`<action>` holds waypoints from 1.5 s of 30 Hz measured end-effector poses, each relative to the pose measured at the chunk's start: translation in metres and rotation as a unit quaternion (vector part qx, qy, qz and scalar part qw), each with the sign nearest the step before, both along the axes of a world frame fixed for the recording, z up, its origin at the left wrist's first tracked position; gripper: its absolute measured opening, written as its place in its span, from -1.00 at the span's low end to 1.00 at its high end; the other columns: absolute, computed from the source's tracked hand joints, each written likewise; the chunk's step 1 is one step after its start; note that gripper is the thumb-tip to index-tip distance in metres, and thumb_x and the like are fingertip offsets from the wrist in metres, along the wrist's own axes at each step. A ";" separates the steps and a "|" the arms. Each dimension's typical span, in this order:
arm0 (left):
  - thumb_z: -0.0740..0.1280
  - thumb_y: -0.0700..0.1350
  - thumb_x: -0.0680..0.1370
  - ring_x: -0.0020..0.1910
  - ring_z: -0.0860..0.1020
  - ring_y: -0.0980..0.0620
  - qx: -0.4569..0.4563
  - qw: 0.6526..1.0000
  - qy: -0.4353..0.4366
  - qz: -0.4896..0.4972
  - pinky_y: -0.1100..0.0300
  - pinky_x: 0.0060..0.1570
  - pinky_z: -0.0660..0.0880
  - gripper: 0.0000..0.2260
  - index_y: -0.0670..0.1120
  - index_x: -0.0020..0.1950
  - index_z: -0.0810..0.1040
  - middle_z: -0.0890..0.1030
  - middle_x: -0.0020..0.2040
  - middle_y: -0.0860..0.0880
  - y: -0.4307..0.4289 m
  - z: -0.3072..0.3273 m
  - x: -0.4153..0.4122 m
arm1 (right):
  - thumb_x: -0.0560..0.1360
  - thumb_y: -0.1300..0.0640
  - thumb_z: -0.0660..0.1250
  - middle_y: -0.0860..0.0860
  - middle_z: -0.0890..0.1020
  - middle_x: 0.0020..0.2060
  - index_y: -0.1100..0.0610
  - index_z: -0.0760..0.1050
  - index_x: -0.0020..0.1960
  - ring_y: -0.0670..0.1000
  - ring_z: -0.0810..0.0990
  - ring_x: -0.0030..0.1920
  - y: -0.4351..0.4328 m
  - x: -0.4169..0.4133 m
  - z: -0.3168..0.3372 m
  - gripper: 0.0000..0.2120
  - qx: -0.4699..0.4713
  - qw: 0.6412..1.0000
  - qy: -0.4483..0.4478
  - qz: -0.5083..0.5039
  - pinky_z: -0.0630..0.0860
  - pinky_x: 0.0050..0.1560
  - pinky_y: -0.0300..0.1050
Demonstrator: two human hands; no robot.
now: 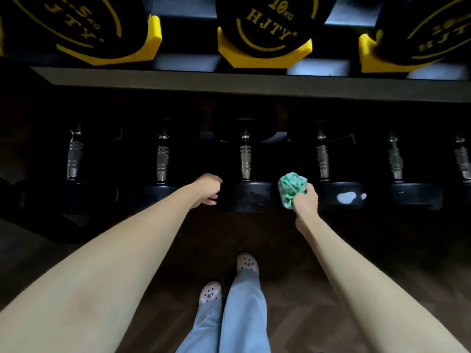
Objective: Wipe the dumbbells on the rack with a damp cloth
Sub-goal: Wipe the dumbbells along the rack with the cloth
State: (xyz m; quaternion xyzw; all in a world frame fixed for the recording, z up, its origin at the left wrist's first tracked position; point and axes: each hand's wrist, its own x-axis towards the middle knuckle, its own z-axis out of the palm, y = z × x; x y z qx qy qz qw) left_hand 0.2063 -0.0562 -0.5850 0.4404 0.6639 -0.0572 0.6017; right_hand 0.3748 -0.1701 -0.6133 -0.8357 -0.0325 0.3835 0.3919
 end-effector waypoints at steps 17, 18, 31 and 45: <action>-0.03 -0.49 0.54 0.39 0.34 -0.19 -0.039 0.993 -0.103 0.032 0.00 0.27 0.38 -0.53 -0.25 0.43 0.25 0.24 0.46 -0.24 -0.018 -0.006 -0.024 | 0.48 0.44 0.16 0.10 0.53 0.12 0.17 0.41 0.27 0.00 0.51 0.11 0.001 -0.080 0.015 -0.59 0.082 0.972 -0.102 0.193 0.53 0.13 -0.02; -0.02 -0.49 0.54 0.38 0.35 -0.19 -0.040 0.993 -0.104 0.033 -0.01 0.27 0.38 -0.53 -0.24 0.44 0.25 0.27 0.45 -0.23 -0.018 -0.005 -0.025 | 0.48 0.46 0.14 0.11 0.53 0.16 0.17 0.39 0.31 0.00 0.51 0.11 0.005 -0.080 0.017 -0.56 0.078 0.978 -0.040 0.189 0.54 0.08 -0.05; 0.24 -0.20 0.58 0.13 0.57 -0.09 -0.080 0.964 -0.252 0.001 0.12 -0.01 0.57 -0.77 -0.18 0.21 0.53 0.60 0.14 -0.16 -0.052 0.058 0.017 | 0.33 0.42 0.20 0.17 0.59 0.11 0.13 0.36 0.35 0.13 0.62 0.05 -0.049 -0.027 0.078 -0.40 0.264 0.839 0.476 -0.002 0.62 -0.06 -0.01; 0.27 -0.31 0.54 -0.22 0.58 0.07 0.069 0.976 -0.206 -0.016 0.28 -0.28 0.55 -0.92 -0.18 -0.04 0.53 0.58 -0.18 -0.07 -0.125 0.066 0.190 | 0.47 0.48 0.17 0.11 0.63 0.03 0.13 0.44 0.19 0.06 0.63 0.03 -0.132 0.148 0.083 -0.61 0.200 0.941 0.268 0.049 0.58 0.00 -0.05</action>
